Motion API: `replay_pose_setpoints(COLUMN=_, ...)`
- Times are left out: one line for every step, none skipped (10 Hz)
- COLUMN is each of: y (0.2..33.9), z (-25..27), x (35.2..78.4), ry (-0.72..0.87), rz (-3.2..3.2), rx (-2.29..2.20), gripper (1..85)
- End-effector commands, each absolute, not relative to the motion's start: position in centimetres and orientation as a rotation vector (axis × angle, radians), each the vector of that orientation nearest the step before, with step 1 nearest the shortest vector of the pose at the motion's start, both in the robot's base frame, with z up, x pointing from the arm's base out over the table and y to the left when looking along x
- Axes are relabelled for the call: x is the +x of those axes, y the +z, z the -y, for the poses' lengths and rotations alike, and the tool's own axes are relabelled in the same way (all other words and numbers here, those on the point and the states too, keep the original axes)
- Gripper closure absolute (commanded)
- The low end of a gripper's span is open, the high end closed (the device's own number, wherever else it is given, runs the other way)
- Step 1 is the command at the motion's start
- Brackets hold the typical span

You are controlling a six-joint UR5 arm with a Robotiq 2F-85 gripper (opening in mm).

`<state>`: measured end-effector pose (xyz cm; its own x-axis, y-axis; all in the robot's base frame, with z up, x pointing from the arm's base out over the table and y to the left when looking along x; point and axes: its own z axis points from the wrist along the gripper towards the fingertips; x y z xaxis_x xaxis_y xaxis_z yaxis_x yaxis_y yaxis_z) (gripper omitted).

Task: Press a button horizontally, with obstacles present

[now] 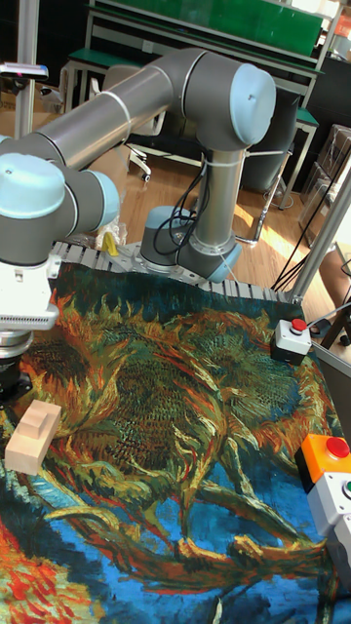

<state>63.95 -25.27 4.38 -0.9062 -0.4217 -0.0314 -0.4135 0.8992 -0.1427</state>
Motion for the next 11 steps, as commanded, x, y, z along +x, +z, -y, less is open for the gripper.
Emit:
replay_pose_setpoints(y=6.8, z=25.0, x=61.2, ry=-0.135, rz=-3.015, rx=-0.590, gripper=84.3)
replay_pose_setpoints(y=8.6, z=24.4, x=59.7, ry=-0.125, rz=-3.027, rx=-0.579, gripper=84.3)
replay_pose_setpoints(y=10.5, z=23.7, x=58.5, ry=-0.122, rz=-3.037, rx=-0.564, gripper=84.3)
replay_pose_setpoints(y=10.5, z=23.6, x=58.5, ry=-0.120, rz=-3.036, rx=-0.556, gripper=84.3)
replay_pose_setpoints(y=10.6, z=24.0, x=58.9, ry=-0.149, rz=-3.025, rx=-0.554, gripper=84.3)
replay_pose_setpoints(y=10.6, z=24.4, x=59.1, ry=-0.171, rz=-3.013, rx=-0.565, gripper=84.3)
replay_pose_setpoints(y=10.7, z=24.1, x=59.8, ry=-0.163, rz=-2.980, rx=-0.605, gripper=84.3)
replay_pose_setpoints(y=10.0, z=24.3, x=60.3, ry=-0.141, rz=-2.956, rx=-0.621, gripper=84.3)
replay_pose_setpoints(y=9.3, z=24.3, x=59.9, ry=-0.128, rz=-2.950, rx=-0.603, gripper=84.3)
replay_pose_setpoints(y=10.1, z=23.1, x=58.8, ry=-0.110, rz=-2.964, rx=-0.567, gripper=84.3)
replay_pose_setpoints(y=12.0, z=20.0, x=57.0, ry=-0.068, rz=-2.994, rx=-0.496, gripper=84.3)
